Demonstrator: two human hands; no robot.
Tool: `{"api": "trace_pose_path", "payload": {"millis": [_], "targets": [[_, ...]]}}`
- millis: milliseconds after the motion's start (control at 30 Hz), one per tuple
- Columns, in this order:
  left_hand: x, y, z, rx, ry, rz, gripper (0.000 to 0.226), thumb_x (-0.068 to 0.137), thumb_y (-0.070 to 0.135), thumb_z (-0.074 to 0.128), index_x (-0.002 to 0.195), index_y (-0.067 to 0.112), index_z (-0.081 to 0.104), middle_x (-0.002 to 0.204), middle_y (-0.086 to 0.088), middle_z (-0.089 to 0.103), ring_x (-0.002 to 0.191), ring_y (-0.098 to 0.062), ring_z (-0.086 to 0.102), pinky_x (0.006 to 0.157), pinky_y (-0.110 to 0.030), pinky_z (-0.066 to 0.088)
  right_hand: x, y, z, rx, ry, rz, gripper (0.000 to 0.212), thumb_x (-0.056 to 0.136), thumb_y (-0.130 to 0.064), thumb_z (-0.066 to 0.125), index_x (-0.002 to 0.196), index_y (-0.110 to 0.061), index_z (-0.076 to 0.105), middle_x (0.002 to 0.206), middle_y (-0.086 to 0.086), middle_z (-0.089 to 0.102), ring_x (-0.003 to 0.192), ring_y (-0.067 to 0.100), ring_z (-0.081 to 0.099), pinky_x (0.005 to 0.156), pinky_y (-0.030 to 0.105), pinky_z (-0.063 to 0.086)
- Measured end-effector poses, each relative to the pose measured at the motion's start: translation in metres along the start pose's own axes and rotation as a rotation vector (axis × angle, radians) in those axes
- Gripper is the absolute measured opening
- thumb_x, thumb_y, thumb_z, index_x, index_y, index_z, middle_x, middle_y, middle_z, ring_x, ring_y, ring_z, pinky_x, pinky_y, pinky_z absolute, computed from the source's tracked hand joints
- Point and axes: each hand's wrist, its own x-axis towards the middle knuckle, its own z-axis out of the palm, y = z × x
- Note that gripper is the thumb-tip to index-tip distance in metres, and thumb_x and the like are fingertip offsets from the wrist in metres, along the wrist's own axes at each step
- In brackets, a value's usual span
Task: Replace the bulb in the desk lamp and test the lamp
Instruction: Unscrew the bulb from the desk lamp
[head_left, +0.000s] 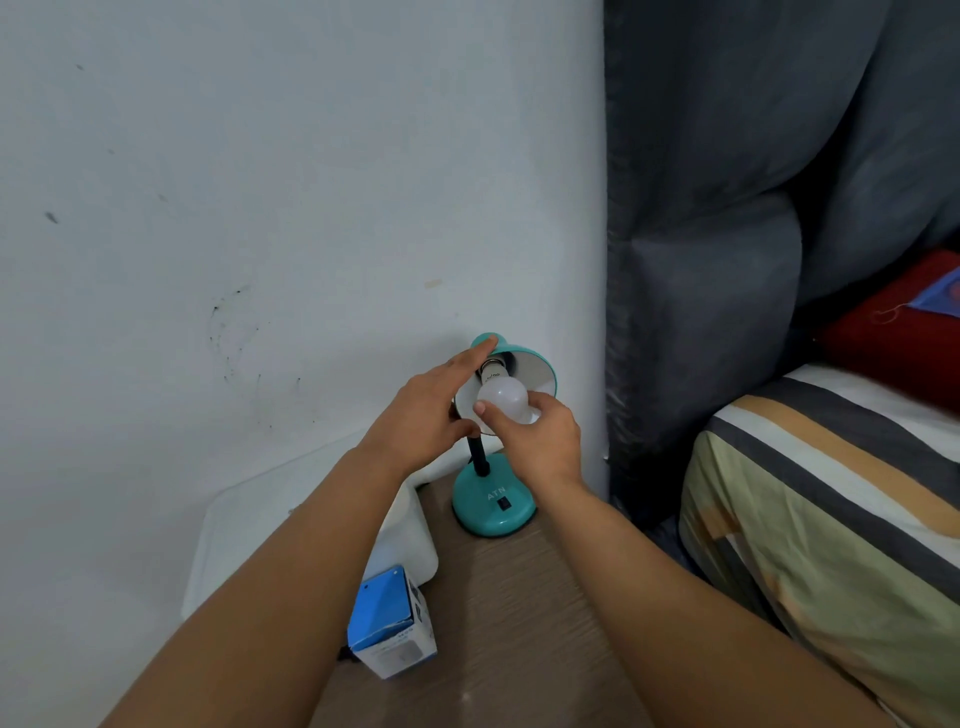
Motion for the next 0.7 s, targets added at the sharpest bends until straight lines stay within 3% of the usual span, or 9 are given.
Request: {"api": "trace_pose_path", "payload": {"millis": [233, 300, 400, 500, 600, 700], "targets": [[-0.0043, 0.003, -0.0003, -0.013, 0.017, -0.03, 0.103, 0.078, 0.013, 0.081, 0.147, 0.057, 0.018, 0.142, 0.014, 0.05, 0.066, -0.01, 0.062, 0.077, -0.011, 0.041, 0.0002, 0.0015, 0.0062, 0.0, 0.031, -0.044, 0.063, 0.07, -0.036, 0.083, 0.126, -0.026, 0.055, 0.122, -0.001, 0.059, 0.113, 0.019, 0.054, 0.096, 0.038, 0.049], [-0.0051, 0.0027, 0.0005, -0.012, 0.021, -0.022, 0.103, 0.078, 0.012, 0.081, 0.148, 0.056, 0.019, 0.142, 0.015, 0.049, 0.07, -0.013, 0.062, 0.076, -0.007, 0.04, 0.0002, 0.0017, 0.0054, -0.007, 0.024, -0.02, 0.07, 0.069, -0.041, 0.083, 0.129, -0.023, 0.053, 0.124, -0.002, 0.057, 0.115, 0.019, 0.054, 0.094, 0.034, 0.049], [-0.0039, 0.0047, 0.0017, -0.013, 0.02, 0.001, 0.1, 0.079, 0.011, 0.08, 0.149, 0.052, 0.022, 0.145, 0.016, 0.048, 0.095, -0.017, 0.06, 0.084, -0.011, 0.041, 0.001, 0.0003, 0.0003, -0.035, -0.003, 0.043, 0.074, 0.069, -0.049, 0.082, 0.129, -0.015, 0.054, 0.123, 0.002, 0.057, 0.112, 0.02, 0.055, 0.083, 0.028, 0.046], [-0.0028, 0.0056, 0.0035, -0.018, 0.012, -0.003, 0.102, 0.079, 0.011, 0.08, 0.148, 0.055, 0.02, 0.147, 0.017, 0.045, 0.081, -0.016, 0.065, 0.088, -0.023, 0.049, 0.0026, 0.0003, -0.0019, -0.026, -0.019, 0.042, 0.065, 0.07, -0.042, 0.083, 0.124, -0.015, 0.058, 0.118, 0.003, 0.059, 0.108, 0.02, 0.056, 0.083, 0.029, 0.047], [-0.0038, 0.0039, 0.0051, -0.013, 0.005, 0.006, 0.104, 0.078, 0.013, 0.081, 0.147, 0.058, 0.018, 0.148, 0.019, 0.042, 0.072, -0.01, 0.065, 0.084, -0.019, 0.048, 0.0017, 0.0036, 0.0, -0.026, 0.014, 0.002, 0.065, 0.067, -0.027, 0.085, 0.122, -0.026, 0.052, 0.118, -0.001, 0.057, 0.108, 0.021, 0.056, 0.088, 0.037, 0.052], [-0.0046, 0.0031, 0.0046, -0.015, 0.006, 0.006, 0.103, 0.078, 0.014, 0.081, 0.147, 0.058, 0.018, 0.148, 0.02, 0.042, 0.069, -0.009, 0.064, 0.083, -0.018, 0.047, -0.0008, 0.0047, 0.002, -0.019, 0.004, -0.009, 0.071, 0.066, -0.023, 0.085, 0.126, -0.028, 0.048, 0.123, -0.002, 0.054, 0.114, 0.022, 0.053, 0.087, 0.034, 0.051]]}}
